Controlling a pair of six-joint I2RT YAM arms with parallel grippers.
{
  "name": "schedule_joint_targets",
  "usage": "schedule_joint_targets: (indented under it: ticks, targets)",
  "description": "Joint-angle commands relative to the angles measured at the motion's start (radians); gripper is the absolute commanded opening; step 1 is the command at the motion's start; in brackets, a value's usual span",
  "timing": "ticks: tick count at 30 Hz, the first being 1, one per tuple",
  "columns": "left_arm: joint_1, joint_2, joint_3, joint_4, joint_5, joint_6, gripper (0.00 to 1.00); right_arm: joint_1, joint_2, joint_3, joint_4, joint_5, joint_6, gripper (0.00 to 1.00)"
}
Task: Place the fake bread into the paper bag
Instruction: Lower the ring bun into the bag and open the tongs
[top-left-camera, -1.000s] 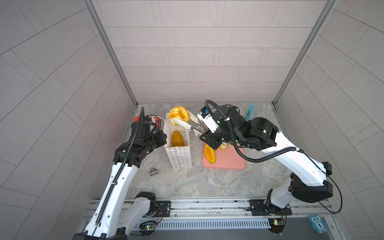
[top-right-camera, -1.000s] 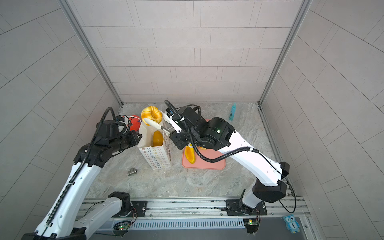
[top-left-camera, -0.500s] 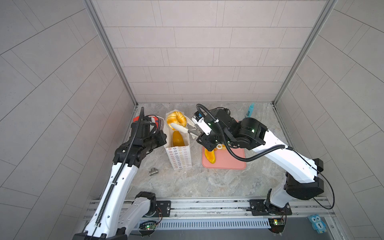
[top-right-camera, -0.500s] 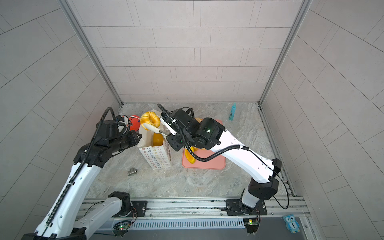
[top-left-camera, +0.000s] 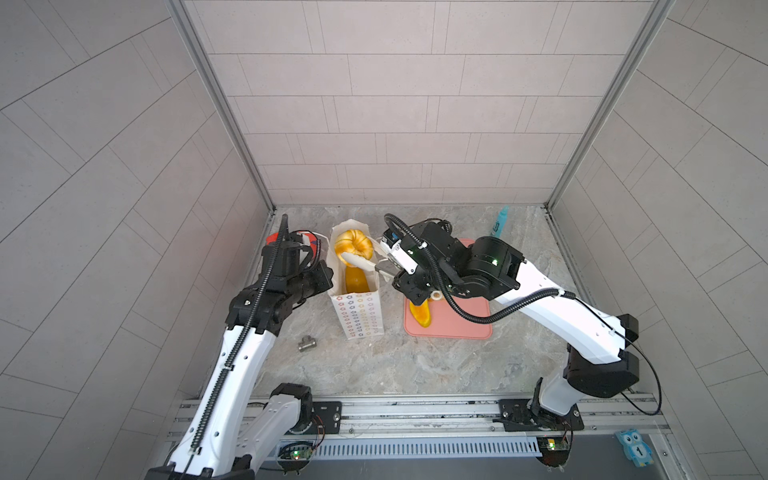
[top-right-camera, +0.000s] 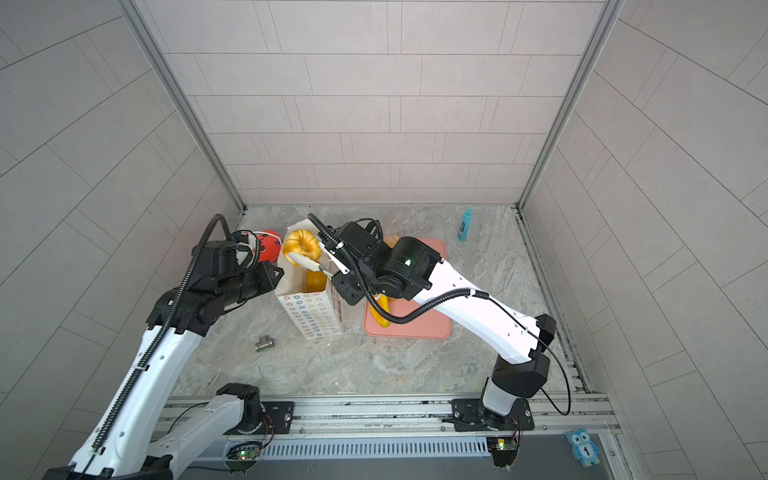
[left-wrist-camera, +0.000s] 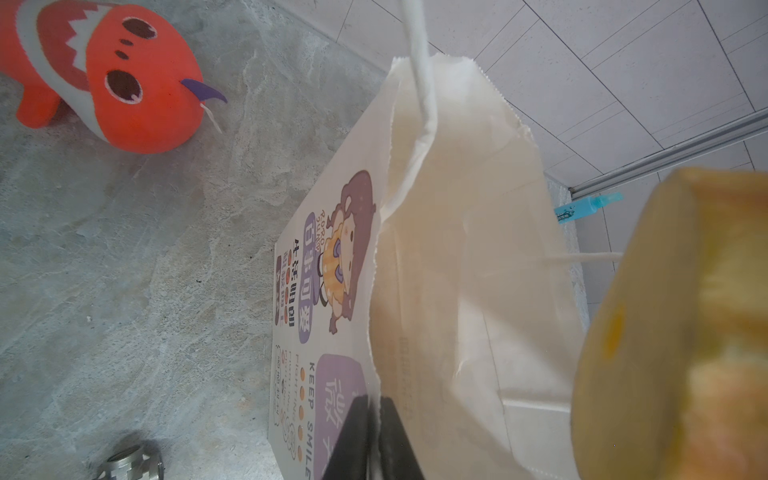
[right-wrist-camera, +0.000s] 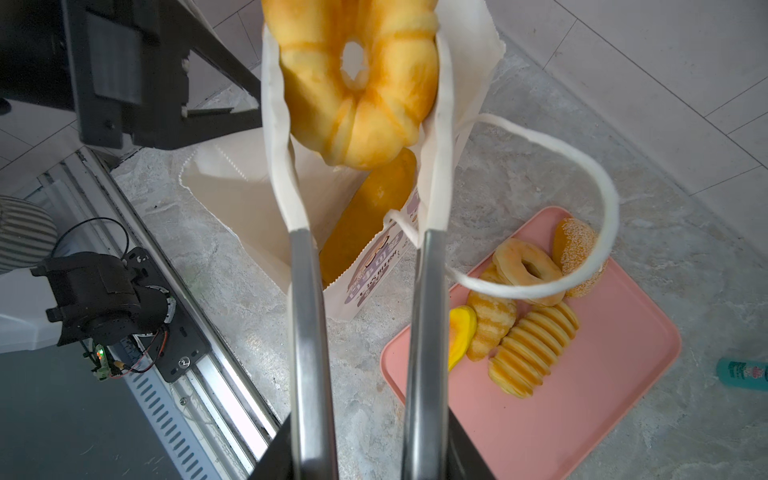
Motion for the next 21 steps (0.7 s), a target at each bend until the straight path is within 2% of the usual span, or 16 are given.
schedule_joint_targets:
  ticks: [1,21]
  targets:
    - [-0.003,-0.014,0.0,0.005,-0.006,0.005,0.12,0.006,-0.002,-0.009,0.012,0.033,-0.01,0.42]
    - [-0.003,-0.01,0.008,0.004,-0.005,0.004,0.12,0.009,0.004,0.001,-0.008,0.052,-0.017,0.52]
